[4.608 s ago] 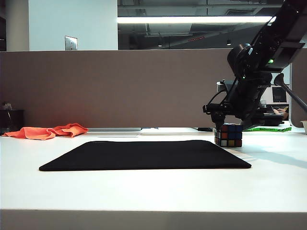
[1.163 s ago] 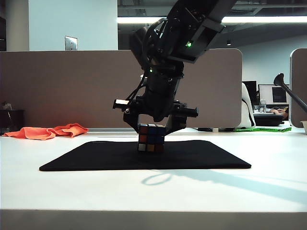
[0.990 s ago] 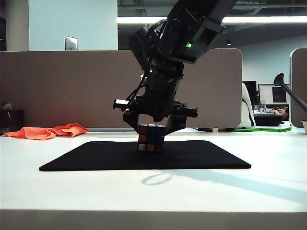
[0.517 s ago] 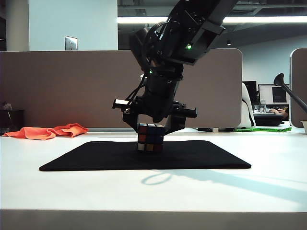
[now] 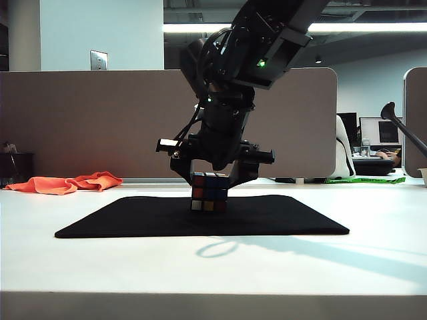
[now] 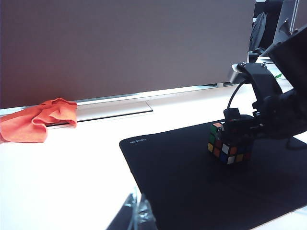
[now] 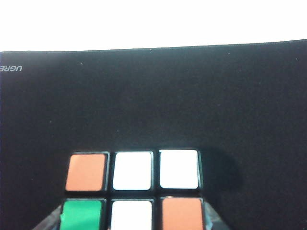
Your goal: Pick up the cube on the right side of the mouse pad, then place it in the center of the mouse pad.
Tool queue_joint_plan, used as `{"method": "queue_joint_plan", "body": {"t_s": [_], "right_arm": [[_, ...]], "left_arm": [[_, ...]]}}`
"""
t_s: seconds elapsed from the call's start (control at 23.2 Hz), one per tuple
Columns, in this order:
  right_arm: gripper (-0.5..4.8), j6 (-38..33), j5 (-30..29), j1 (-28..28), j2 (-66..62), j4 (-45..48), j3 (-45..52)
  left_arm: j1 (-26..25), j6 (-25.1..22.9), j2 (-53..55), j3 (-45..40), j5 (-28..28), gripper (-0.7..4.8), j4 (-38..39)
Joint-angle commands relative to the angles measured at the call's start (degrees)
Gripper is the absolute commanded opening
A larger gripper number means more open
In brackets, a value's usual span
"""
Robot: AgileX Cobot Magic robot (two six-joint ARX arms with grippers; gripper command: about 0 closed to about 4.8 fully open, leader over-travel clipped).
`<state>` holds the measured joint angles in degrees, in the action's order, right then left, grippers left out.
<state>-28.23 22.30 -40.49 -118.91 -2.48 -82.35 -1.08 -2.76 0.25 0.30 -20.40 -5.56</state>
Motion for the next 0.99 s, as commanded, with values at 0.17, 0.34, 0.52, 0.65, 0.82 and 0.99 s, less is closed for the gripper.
{"method": "queue_joint_plan", "body": {"t_s": [0.17, 0.34, 0.52, 0.65, 0.82, 0.99], "right_arm": [[3.20, -0.26, -0.37, -0.22, 0.15, -1.81, 0.02], [3.48, -0.26, -0.42, -0.24, 0.15, -2.36, 0.02], [3.62, -0.26, -0.39, -0.22, 0.15, -2.43, 0.02], [3.78, -0.26, -0.42, -0.24, 0.22, -2.40, 0.02], [3.78, -0.26, -0.37, -0.26, 1.22, -2.32, 0.00], [3.78, -0.24, -0.09, -0.24, 4.37, -1.77, -0.02]], "left_arm": [[-0.02, 0.24, 0.04, 0.22, -0.20, -0.06, -0.98], [-0.02, 0.24, 0.04, 0.22, -0.20, -0.06, -0.98], [-0.02, 0.24, 0.04, 0.22, -0.20, -0.06, -0.98], [-0.02, 0.22, 0.04, 0.22, -0.20, -0.06, -0.98], [-0.02, 0.22, 0.04, 0.22, -0.20, -0.06, -0.98], [-0.02, 0.22, 0.04, 0.22, -0.20, -0.06, -0.98]]}}
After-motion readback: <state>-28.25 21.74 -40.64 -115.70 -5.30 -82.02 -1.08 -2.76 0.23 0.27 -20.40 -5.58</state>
